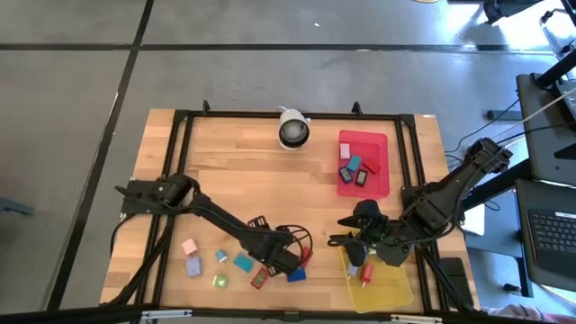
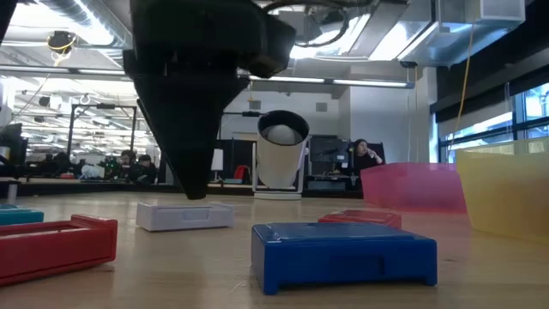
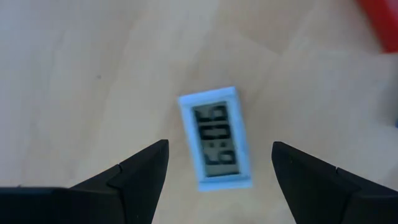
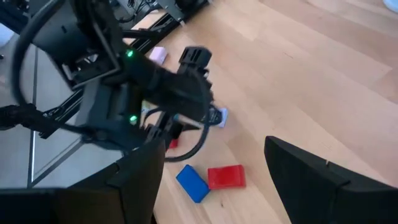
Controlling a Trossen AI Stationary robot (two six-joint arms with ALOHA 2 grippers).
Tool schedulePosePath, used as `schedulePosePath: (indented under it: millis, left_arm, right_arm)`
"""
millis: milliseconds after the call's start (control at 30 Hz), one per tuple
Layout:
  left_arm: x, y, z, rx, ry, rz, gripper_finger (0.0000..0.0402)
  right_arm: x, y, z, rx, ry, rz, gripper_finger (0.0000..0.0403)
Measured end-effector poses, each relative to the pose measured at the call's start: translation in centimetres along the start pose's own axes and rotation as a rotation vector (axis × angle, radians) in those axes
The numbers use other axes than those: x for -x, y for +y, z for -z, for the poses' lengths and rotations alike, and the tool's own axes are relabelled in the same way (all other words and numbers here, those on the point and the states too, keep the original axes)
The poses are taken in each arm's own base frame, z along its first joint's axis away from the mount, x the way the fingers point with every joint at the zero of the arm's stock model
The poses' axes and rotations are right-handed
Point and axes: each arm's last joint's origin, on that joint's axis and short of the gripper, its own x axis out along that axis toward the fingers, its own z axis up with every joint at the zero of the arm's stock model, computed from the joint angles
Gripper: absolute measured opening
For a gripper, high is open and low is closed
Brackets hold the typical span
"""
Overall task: Pick & Place Office items
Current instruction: Put the white digital timer into the pink bin
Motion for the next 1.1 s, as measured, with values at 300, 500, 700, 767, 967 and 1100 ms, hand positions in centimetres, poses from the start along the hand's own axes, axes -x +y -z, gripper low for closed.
schedulePosePath:
  millis: [300, 500, 700, 767, 967, 1100]
  left_arm:
    - [-0.8, 0.9, -0.8, 0.016, 0.064, 0.022, 0.0283]
    - [-2.9, 1.5, 0.2, 0.039, 0.161, 0.062, 0.0283]
    - [-3.6, 1.7, 0.4, 0.075, 0.182, 0.081, 0.0275]
    - [-3.3, 1.6, 0.3, 0.069, 0.173, 0.104, 0.026]
    - [-2.8, 1.5, 0.2, 0.077, 0.167, 0.143, 0.0182]
    - [-2.4, 1.6, 0.1, 0.123, 0.157, 0.152, 0.0149]
  right_arm:
    - [0.0, 0.0, 0.1, 0.023, 0.036, -0.014, 0.0278]
    - [0.0, 0.1, 0.2, 0.027, 0.069, -0.028, 0.0278]
    - [0.0, 0.1, 0.2, 0.052, 0.073, -0.028, 0.0278]
    - [0.0, 0.0, 0.2, 0.053, 0.075, -0.028, 0.0278]
    - [0.0, 0.0, 0.3, 0.065, 0.077, -0.027, 0.0278]
    - [0.0, 0.0, 0.2, 0.064, 0.076, -0.026, 0.0278]
